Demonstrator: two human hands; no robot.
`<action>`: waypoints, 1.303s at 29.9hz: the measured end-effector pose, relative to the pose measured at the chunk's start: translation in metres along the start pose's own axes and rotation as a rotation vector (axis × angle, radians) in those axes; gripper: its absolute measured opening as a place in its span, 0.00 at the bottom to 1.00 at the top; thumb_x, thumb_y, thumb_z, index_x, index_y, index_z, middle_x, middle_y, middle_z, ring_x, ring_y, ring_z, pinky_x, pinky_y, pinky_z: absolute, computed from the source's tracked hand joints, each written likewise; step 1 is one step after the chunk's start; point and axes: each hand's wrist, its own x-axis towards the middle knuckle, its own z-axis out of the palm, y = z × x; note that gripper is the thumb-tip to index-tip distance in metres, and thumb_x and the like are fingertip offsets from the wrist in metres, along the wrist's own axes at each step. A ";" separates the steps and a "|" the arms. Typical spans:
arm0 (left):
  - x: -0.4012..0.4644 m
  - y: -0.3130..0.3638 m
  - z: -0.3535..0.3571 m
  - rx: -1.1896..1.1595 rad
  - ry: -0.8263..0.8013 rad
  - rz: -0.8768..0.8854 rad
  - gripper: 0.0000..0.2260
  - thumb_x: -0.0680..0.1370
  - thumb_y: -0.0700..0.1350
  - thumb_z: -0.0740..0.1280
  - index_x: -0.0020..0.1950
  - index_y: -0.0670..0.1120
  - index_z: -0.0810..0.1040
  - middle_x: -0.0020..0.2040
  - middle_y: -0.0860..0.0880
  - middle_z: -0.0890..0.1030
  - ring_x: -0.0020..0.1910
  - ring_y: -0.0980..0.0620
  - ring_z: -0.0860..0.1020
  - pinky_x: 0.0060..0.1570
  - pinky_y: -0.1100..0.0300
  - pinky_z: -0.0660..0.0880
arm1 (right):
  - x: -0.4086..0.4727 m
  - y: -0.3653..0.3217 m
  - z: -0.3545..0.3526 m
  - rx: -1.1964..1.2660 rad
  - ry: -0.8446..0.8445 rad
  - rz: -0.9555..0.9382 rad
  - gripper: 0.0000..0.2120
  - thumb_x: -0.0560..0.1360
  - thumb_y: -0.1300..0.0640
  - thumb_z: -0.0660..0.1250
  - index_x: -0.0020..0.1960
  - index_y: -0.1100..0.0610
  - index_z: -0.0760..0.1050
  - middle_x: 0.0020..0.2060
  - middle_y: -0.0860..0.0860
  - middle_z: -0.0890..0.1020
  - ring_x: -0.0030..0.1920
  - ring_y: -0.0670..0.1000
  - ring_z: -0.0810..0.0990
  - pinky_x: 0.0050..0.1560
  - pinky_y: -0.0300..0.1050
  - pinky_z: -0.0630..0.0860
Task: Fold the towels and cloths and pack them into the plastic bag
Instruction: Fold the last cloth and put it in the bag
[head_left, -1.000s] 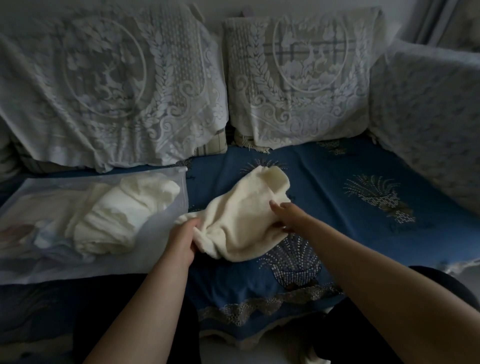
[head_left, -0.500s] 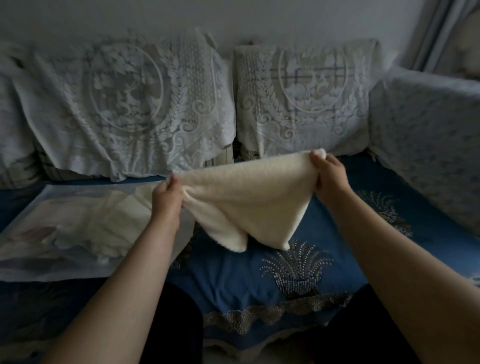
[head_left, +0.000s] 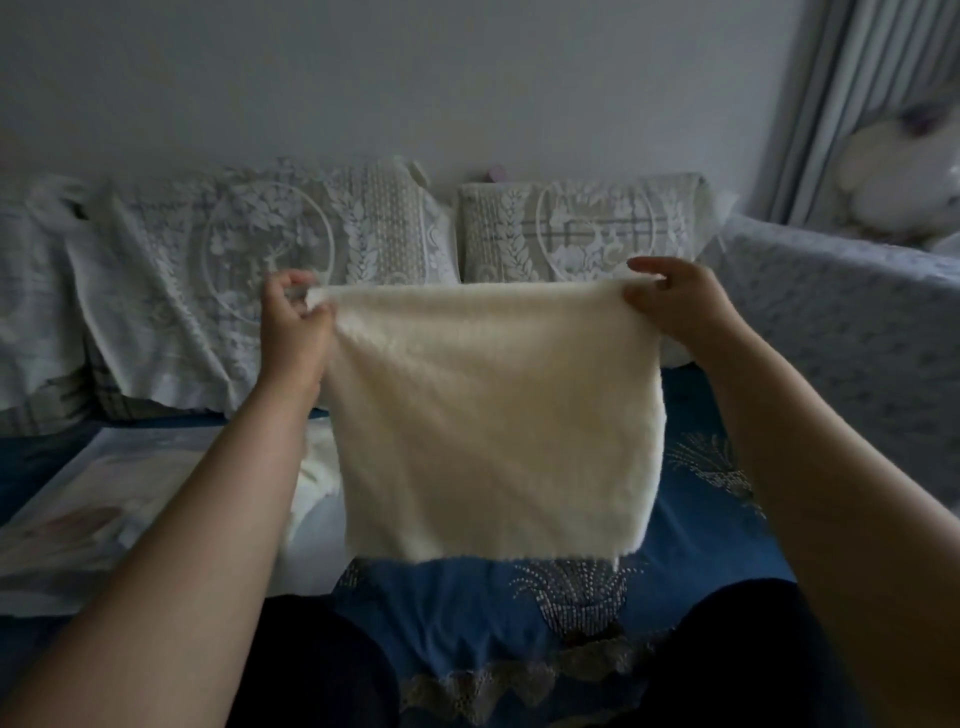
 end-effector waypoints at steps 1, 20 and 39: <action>0.002 -0.007 0.002 0.057 -0.059 -0.017 0.18 0.77 0.35 0.60 0.63 0.51 0.71 0.59 0.48 0.76 0.47 0.56 0.76 0.41 0.69 0.72 | 0.003 0.005 0.003 -0.040 -0.046 0.017 0.20 0.76 0.56 0.67 0.67 0.54 0.73 0.53 0.53 0.76 0.50 0.50 0.75 0.52 0.43 0.73; -0.077 -0.102 -0.004 0.726 -0.279 0.302 0.03 0.73 0.37 0.69 0.45 0.41 0.77 0.61 0.40 0.73 0.61 0.38 0.70 0.56 0.52 0.68 | -0.044 0.107 0.006 0.171 -0.536 0.160 0.02 0.72 0.62 0.69 0.43 0.59 0.76 0.39 0.51 0.79 0.38 0.47 0.74 0.38 0.36 0.71; -0.105 -0.161 0.026 1.016 -0.532 0.294 0.17 0.77 0.47 0.65 0.64 0.47 0.74 0.66 0.45 0.74 0.68 0.44 0.67 0.65 0.50 0.65 | -0.072 0.216 0.123 -0.426 -0.323 0.868 0.46 0.73 0.35 0.61 0.75 0.66 0.50 0.73 0.64 0.60 0.70 0.64 0.63 0.68 0.54 0.64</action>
